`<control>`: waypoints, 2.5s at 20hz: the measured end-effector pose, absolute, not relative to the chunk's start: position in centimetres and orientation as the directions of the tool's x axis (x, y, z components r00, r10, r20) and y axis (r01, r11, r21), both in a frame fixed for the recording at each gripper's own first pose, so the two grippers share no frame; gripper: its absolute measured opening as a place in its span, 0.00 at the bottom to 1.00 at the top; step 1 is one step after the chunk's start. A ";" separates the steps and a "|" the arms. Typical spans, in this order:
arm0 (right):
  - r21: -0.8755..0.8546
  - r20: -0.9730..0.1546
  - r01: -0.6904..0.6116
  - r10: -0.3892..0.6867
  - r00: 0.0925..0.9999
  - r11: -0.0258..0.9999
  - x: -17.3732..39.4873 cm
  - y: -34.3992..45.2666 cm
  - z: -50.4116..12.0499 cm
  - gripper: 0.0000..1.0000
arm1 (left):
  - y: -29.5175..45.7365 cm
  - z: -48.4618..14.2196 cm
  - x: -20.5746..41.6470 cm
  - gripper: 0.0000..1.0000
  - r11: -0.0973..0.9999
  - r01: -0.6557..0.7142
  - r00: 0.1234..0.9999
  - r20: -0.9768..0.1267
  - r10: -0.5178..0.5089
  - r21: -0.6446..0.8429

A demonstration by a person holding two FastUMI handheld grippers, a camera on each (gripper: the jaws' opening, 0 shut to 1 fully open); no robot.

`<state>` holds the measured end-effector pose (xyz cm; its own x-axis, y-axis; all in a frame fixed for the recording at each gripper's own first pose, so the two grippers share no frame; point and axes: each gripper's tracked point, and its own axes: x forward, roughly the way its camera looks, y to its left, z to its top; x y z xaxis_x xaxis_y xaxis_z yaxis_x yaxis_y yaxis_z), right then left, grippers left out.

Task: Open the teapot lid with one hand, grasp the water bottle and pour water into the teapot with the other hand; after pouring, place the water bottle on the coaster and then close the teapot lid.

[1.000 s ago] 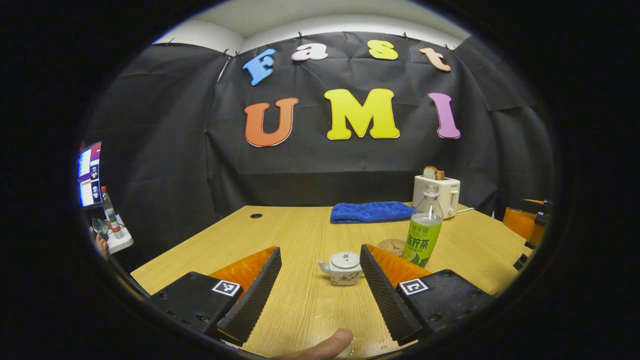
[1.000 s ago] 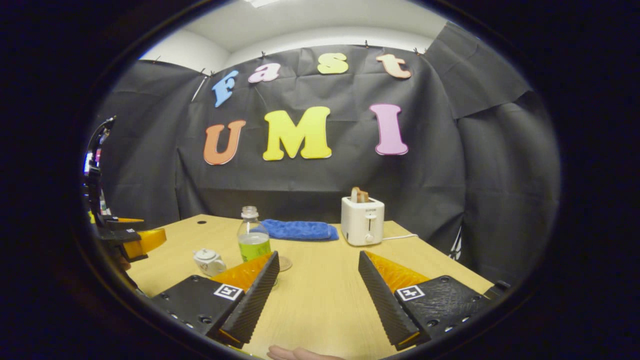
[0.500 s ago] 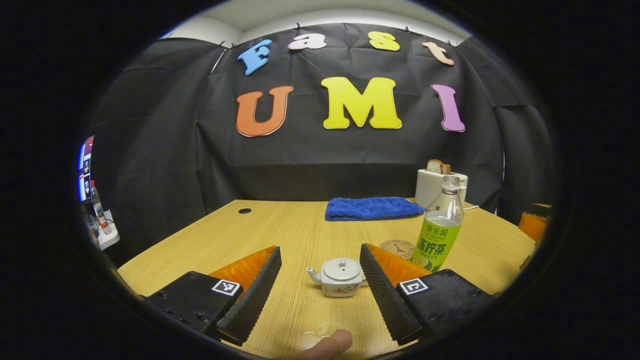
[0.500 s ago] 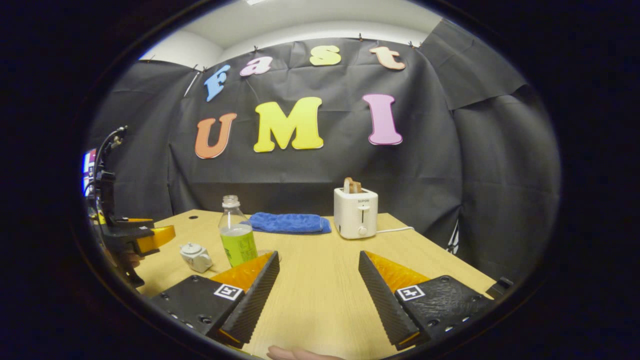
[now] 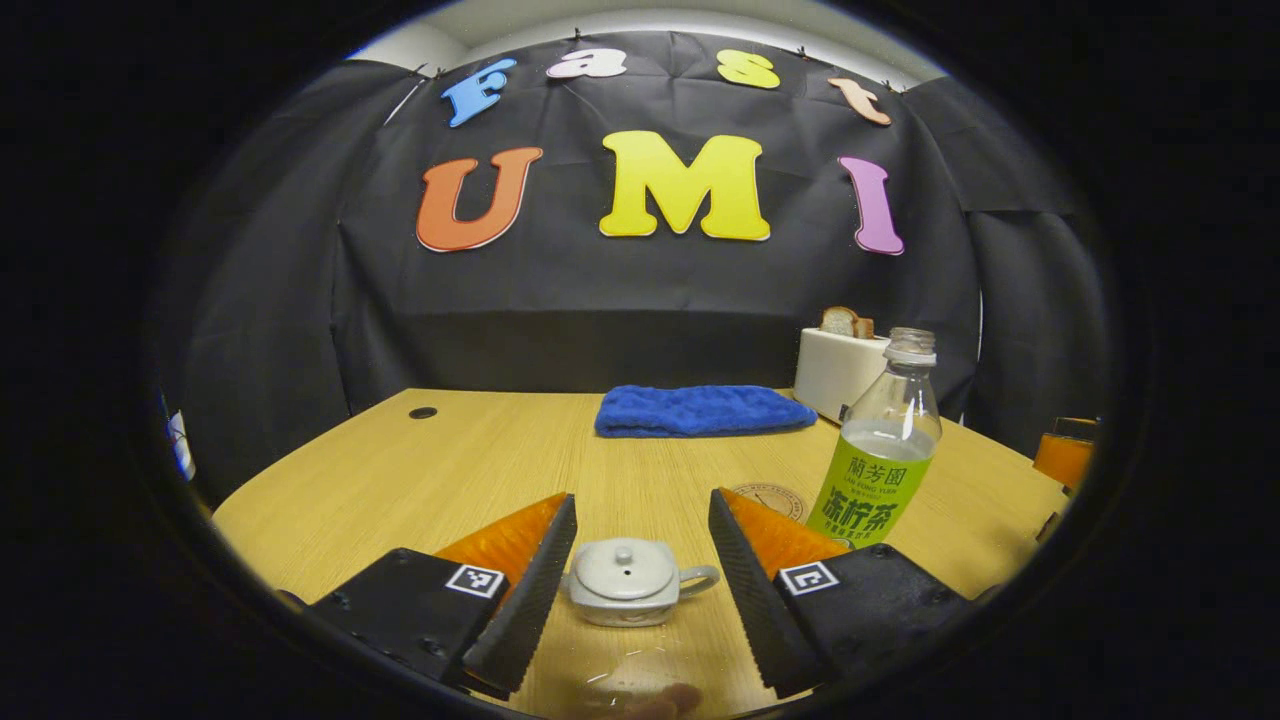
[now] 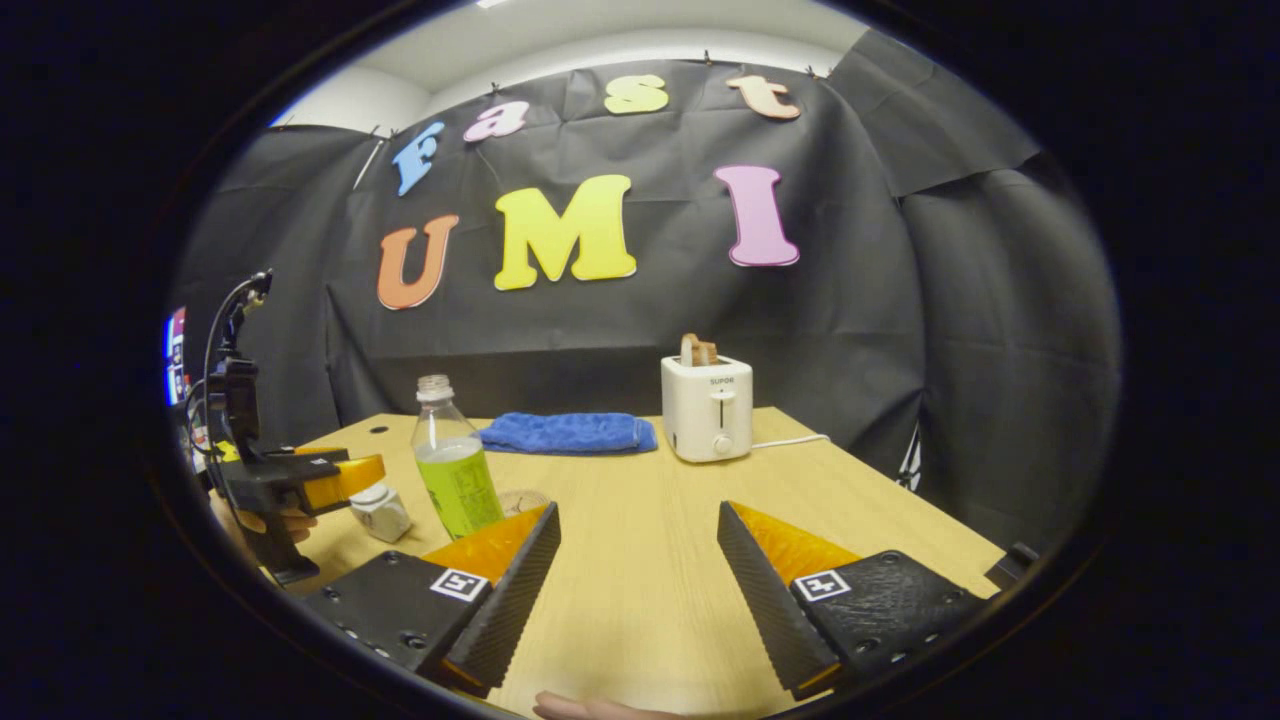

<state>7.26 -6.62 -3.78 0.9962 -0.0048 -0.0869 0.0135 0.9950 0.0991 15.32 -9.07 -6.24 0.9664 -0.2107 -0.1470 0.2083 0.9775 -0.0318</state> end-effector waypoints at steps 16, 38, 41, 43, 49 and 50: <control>0.088 -0.100 -0.115 0.124 0.987 0.989 9.5 -0.5 -4.3 0.95 | -7.4 -7.6 16.3 0.04 0.986 0.168 0.963 -0.216 -0.161 0.017; 0.105 -0.140 -0.273 0.286 0.948 0.956 17.2 9.9 -7.7 0.85 | 0.0 -1.1 10.3 0.04 0.991 0.127 0.980 -0.149 -0.132 -0.037; 0.084 -0.120 -0.266 0.275 0.954 0.960 17.1 9.8 -7.0 0.75 | 0.4 -1.8 9.9 0.03 0.989 0.130 0.976 -0.166 -0.139 -0.065; 0.024 -0.117 -0.253 0.254 0.960 0.967 16.8 9.8 -6.3 0.72 | 1.0 -1.9 9.8 0.04 0.991 0.124 0.977 -0.165 -0.131 -0.052; -0.329 -0.190 -0.210 0.153 0.970 0.921 16.7 9.7 -6.0 0.72 | 3.3 -2.2 8.9 0.04 0.994 0.108 0.983 -0.146 -0.107 -0.002; -0.382 -0.198 -0.211 0.143 0.970 0.900 16.8 10.0 -6.0 0.72 | 3.5 -2.4 8.7 0.04 0.994 0.107 0.983 -0.147 -0.106 -0.002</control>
